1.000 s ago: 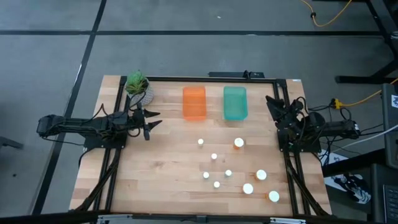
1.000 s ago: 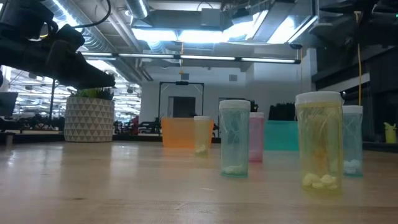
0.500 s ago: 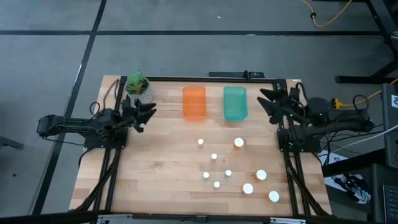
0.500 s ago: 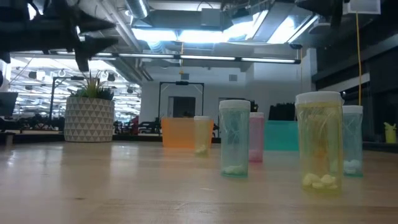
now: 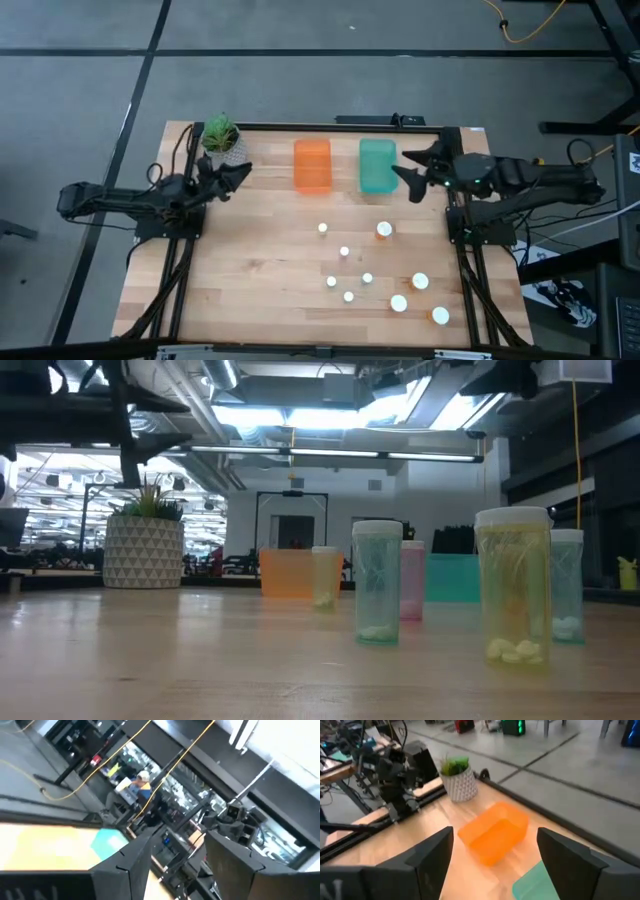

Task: Pick and place medicine bottles into bin by pill shape (circle, oval)
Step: Put the small yellow pill bottle into the orange bin

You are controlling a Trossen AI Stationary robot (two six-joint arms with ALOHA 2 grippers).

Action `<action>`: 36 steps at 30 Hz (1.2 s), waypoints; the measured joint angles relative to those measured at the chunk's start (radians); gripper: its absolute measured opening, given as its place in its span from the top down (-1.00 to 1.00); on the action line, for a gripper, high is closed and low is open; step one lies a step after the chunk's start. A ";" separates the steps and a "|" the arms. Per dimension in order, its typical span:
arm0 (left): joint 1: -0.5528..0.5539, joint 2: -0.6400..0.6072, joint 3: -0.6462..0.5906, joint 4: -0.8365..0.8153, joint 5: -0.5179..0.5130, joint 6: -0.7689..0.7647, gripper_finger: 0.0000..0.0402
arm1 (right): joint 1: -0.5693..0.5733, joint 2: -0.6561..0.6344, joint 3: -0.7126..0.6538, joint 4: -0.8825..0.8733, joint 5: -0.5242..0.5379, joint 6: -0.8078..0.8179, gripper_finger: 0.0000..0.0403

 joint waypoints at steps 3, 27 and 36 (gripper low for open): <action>-0.014 0.071 0.056 0.001 0.027 0.038 0.11 | -0.023 0.049 0.000 0.001 -0.041 0.032 -0.44; -0.044 0.607 0.770 -0.456 -0.001 0.551 0.11 | -0.147 0.109 0.000 -0.019 -0.173 0.097 -0.44; 0.015 0.698 0.797 -0.536 -0.002 0.502 0.11 | -0.147 0.107 0.000 -0.130 -0.174 0.079 -0.44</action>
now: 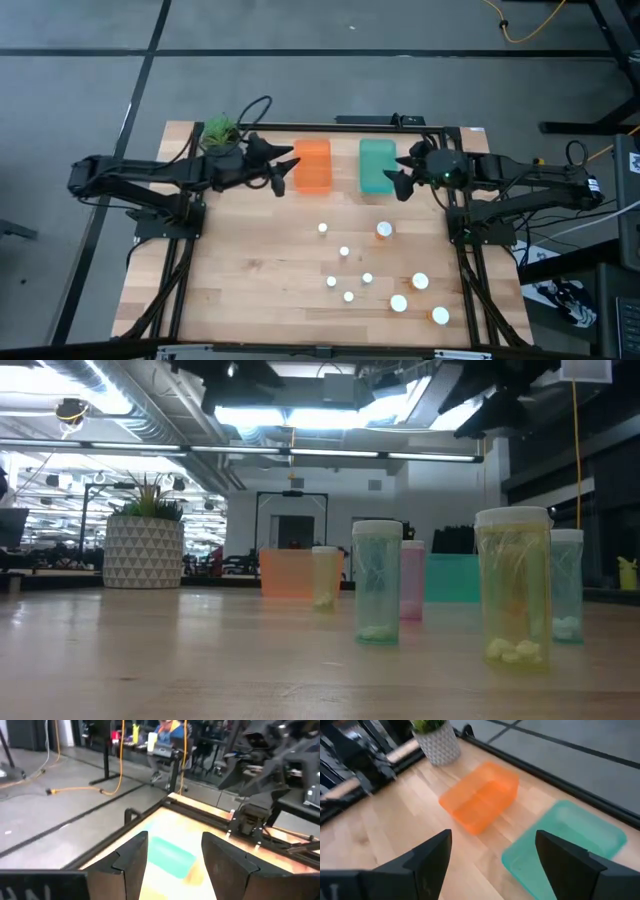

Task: Pick and place medicine bottles into bin by pill shape (circle, oval)
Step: Put the small yellow pill bottle into the orange bin

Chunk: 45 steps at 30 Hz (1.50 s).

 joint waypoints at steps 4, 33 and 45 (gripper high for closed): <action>0.002 0.041 0.000 -0.019 0.017 -0.013 0.11 | 0.000 0.000 0.000 -0.113 -0.026 0.043 -0.44; -0.229 0.431 0.191 -0.341 0.234 0.069 0.11 | 0.000 0.000 0.000 -0.372 -0.130 0.309 -0.44; -0.165 0.583 0.406 -0.600 0.351 0.127 0.11 | 0.000 0.000 0.000 -0.373 -0.130 0.362 -0.44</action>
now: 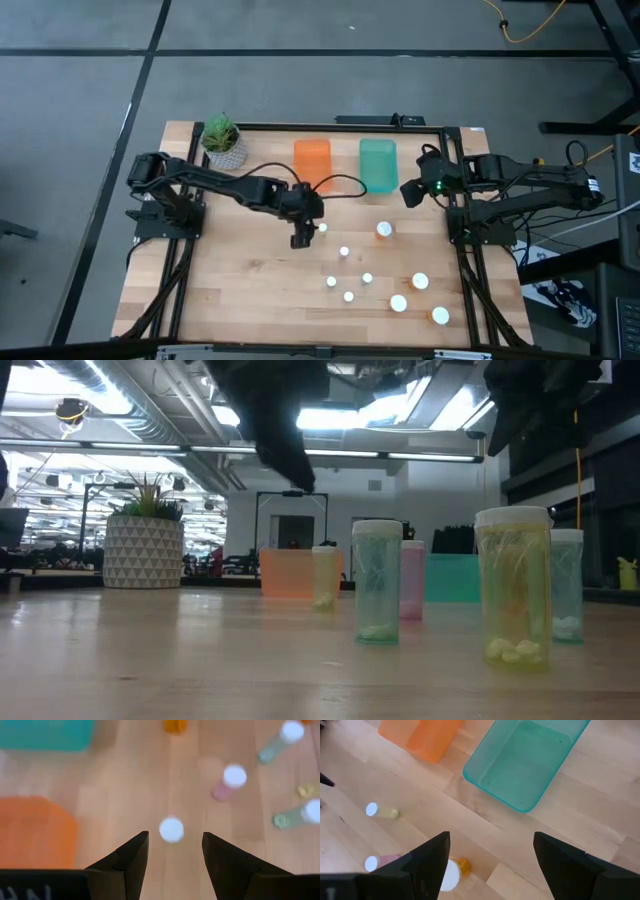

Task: Pick and place medicine bottles into bin by pill shape (circle, oval)
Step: Put the small yellow pill bottle into the orange bin

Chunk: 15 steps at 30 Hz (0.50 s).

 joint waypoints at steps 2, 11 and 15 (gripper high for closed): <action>0.008 0.019 -0.007 -0.011 0.026 0.000 0.11 | 0.000 0.000 0.000 0.000 0.000 0.000 -0.44; 0.005 0.144 -0.018 -0.003 0.046 0.045 0.11 | 0.000 0.001 0.000 -0.003 0.000 -0.003 -0.44; 0.008 0.200 -0.019 0.012 0.039 0.045 0.11 | 0.000 0.000 0.000 -0.003 0.000 -0.006 -0.44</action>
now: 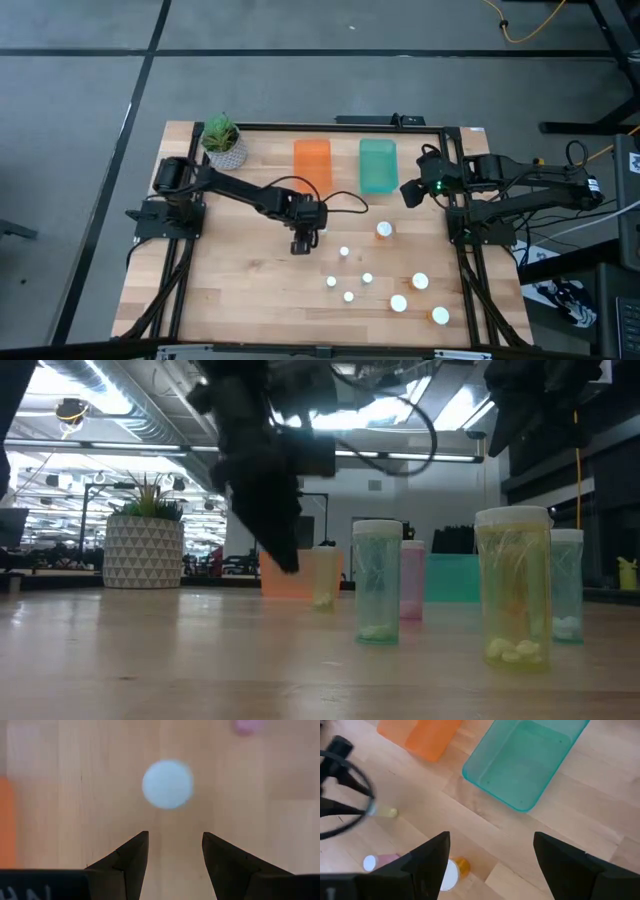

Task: Pick and place medicine bottles into bin by pill shape (circle, oval)
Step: Put the small yellow pill bottle into the orange bin

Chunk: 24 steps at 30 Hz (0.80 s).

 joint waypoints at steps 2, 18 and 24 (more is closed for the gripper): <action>0.005 0.015 0.000 0.044 0.000 0.000 0.11 | 0.000 0.000 0.000 0.000 0.000 0.000 -0.44; 0.009 0.024 0.000 0.167 -0.002 0.000 0.15 | 0.000 0.000 0.000 -0.008 -0.008 -0.027 -0.44; 0.008 0.024 0.000 0.167 -0.001 0.000 0.36 | 0.000 0.000 0.000 -0.008 -0.008 -0.027 -0.44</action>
